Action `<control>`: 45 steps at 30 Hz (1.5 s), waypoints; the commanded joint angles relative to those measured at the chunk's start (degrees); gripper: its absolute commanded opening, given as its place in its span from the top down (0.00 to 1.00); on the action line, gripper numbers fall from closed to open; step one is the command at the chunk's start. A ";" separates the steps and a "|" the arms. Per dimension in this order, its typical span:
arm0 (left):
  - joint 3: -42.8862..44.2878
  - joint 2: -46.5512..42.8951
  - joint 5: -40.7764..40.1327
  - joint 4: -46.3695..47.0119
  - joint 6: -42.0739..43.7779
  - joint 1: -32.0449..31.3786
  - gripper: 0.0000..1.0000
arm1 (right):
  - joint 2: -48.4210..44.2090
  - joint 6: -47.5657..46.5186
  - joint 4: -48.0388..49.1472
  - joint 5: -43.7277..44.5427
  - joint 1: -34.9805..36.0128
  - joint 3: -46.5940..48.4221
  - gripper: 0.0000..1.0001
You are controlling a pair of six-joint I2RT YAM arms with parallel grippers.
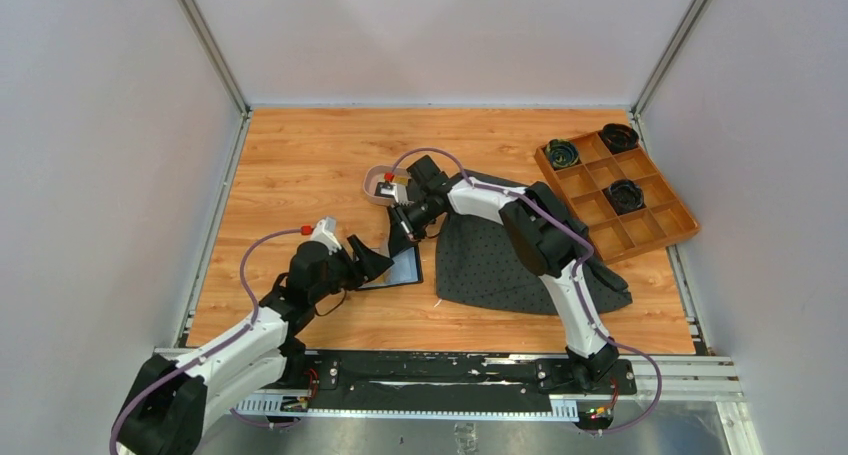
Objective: Put the credit cards into the card holder
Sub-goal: Insert the credit card into the card holder.
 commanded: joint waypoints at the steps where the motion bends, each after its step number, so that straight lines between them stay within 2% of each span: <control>1: 1.40 -5.03 -2.71 -11.12 3.81 1.52 0.27 | 1.36 -0.11 -1.09 0.35 1.76 2.01 0.93; 6: 4.28 -10.76 -7.44 -22.10 7.34 2.08 0.31 | 1.67 0.38 -1.11 0.43 2.72 2.87 0.93; 11: 6.40 -14.03 -10.10 -28.48 9.63 2.26 0.40 | 2.58 0.89 -1.14 1.81 3.81 3.96 0.93; 20: 13.74 -18.93 -17.48 -41.06 14.85 2.26 0.47 | 4.54 0.03 -2.44 3.57 4.62 5.39 0.91; 24: 14.80 -20.94 -14.54 -40.74 16.84 2.26 0.48 | 1.77 -7.70 -6.49 2.10 3.97 6.84 0.87; 28: 15.43 -23.60 -11.82 -39.03 19.29 2.26 0.49 | -5.06 -23.36 -14.85 -0.07 1.64 7.27 0.83; 31: 17.37 -26.14 -11.55 -38.81 22.05 2.26 0.47 | -11.38 -34.83 -22.15 -2.06 -0.68 4.83 0.82; 33: 18.83 -27.83 -11.09 -38.60 23.67 2.26 0.40 | -18.12 -43.61 -26.71 -1.20 -1.71 0.91 0.81; 35: 20.31 -29.22 -10.58 -37.97 24.99 2.26 0.29 | -24.42 -49.66 -28.12 2.37 -2.44 -4.50 0.77; 37: 21.85 -29.87 -10.55 -37.75 25.77 2.26 0.08 | -30.16 -52.93 -28.18 6.18 -2.90 -8.87 0.71; 38: 22.72 -29.73 -10.73 -37.70 26.12 2.26 0.02 | -32.65 -53.97 -28.23 7.96 -3.07 -10.41 0.68; 41: 25.63 -27.53 -10.03 -37.41 26.59 2.29 0.00 | -37.88 -55.39 -28.15 12.61 -3.94 -11.98 0.58; 45: 31.52 -21.08 -3.17 -36.68 23.34 2.29 0.00 | -39.87 -54.70 -28.60 17.34 -6.27 -9.17 0.46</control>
